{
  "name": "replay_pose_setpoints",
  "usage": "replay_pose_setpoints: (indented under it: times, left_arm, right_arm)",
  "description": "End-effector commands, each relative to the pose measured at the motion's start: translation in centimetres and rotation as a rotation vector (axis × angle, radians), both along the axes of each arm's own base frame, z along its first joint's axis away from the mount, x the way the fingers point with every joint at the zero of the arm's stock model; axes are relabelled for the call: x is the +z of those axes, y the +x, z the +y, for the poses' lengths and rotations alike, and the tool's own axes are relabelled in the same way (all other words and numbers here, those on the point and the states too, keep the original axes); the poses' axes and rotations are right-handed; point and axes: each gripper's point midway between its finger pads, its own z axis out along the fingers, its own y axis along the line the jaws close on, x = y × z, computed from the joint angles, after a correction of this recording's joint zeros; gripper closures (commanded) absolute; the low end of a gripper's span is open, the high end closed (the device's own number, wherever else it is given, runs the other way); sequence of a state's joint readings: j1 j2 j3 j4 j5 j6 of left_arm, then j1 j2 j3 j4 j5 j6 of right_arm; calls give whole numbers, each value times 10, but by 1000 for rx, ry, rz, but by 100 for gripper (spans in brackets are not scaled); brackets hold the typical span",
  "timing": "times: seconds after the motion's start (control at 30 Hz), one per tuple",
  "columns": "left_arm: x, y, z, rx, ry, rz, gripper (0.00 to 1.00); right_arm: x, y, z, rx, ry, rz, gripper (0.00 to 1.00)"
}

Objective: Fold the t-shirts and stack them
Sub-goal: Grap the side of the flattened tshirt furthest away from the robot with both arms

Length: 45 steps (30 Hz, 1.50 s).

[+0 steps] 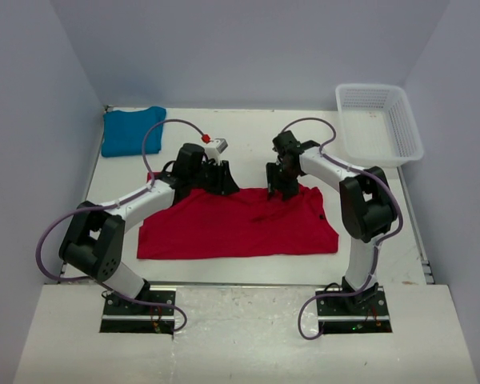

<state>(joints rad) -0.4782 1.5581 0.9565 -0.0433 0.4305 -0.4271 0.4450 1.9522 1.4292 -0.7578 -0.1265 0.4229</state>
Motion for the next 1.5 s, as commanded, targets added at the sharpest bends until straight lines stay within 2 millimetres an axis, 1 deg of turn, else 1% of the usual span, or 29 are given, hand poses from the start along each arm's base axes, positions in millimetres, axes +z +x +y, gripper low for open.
replay_pose_setpoints:
  times: [0.0,0.03,0.1,0.2,0.27,0.33,0.4,0.43,0.6,0.63,0.73,0.77,0.83,0.87,0.9,0.93,1.0,1.03,1.07,1.1,1.13,1.17,1.2,1.23,1.27,1.3,1.33,1.4,1.47]
  left_arm:
    - [9,0,-1,-14,-32,-21,59]
    - [8,-1,-2,-18,-33,-17,59]
    - [12,3,-3,-19,-49,-43,59]
    - [11,3,-1,-21,-53,-42,59]
    - [13,2,0,-19,-55,-44,59]
    - [14,2,1,-16,-60,-53,59]
    - [14,2,2,-15,-65,-54,59]
    - [13,3,2,-13,-66,-49,59]
    - [9,1,-3,-35,-87,-30,59]
    - [8,1,-3,-33,-86,-27,59]
    - [8,-1,-3,-35,-84,-24,59]
    - [7,-1,-2,-35,-84,-23,59]
    - [6,-2,-1,-29,-81,-22,59]
    - [6,-2,-1,-29,-81,-23,59]
    - [4,-3,-1,-30,-82,-20,59]
    - [1,-3,-1,-29,-79,-12,59]
    - [-4,-5,-1,-32,-77,-1,59]
    - [-5,-5,-1,-32,-77,-1,59]
    - [-6,-6,0,-34,-77,0,59]
    - [-8,-6,0,-34,-73,5,59]
    - [-9,-7,0,-35,-70,4,59]
    - [-10,-7,1,-33,-68,6,59]
    - [-11,-7,1,-32,-64,6,59]
    - [-12,-7,1,-33,-62,8,59]
    - [-11,-6,1,-35,-64,4,59]
    - [-15,-6,0,-36,-62,16,59]
    - [-16,-6,0,-38,-63,19,59]
    - [-17,-6,-2,-44,-67,28,60]
    - [-19,-7,-2,-46,-66,30,60]
  right_arm:
    - [1,-7,3,30,23,15,46]
    - [0,-9,3,32,16,20,48]
    - [-5,-13,0,29,5,32,55]
    - [-10,-22,1,30,15,64,67]
    - [-14,-27,-3,26,-4,75,68]
    - [-14,-28,-6,20,-18,71,72]
    - [-9,-24,-11,9,-44,47,79]
    - [-8,-24,-12,8,-53,41,81]
    - [8,-12,-10,2,-48,-18,81]
    - [11,-12,-9,5,-47,-25,82]
    - [17,-13,-11,2,-47,-40,94]
    - [15,-17,-12,2,-53,-33,100]
    - [20,-19,-12,-2,-53,-58,100]
    - [17,-26,-13,1,-55,-50,100]
    - [24,-28,-12,3,-46,-71,100]
    - [21,-34,-14,4,-57,-65,100]
    - [29,-41,-14,-2,-64,-94,100]
    - [26,-49,-16,-2,-65,-89,100]
    - [25,-55,-15,-11,-54,-87,98]
    - [25,-63,-11,-3,-46,-85,92]
    - [23,-75,-13,-5,-43,-86,91]
    - [22,-86,-6,2,-35,-83,88]
    - [21,-94,-5,1,-35,-86,80]
    - [18,-101,-9,-8,-52,-106,73]
    - [17,-108,-5,-3,-44,-108,61]
    - [15,-112,-4,-2,-40,-105,54]
    - [12,-112,-6,-2,-47,-107,44]
    - [6,-112,-20,-12,-134,-106,41]
    - [4,-105,-28,-17,-194,-122,40]
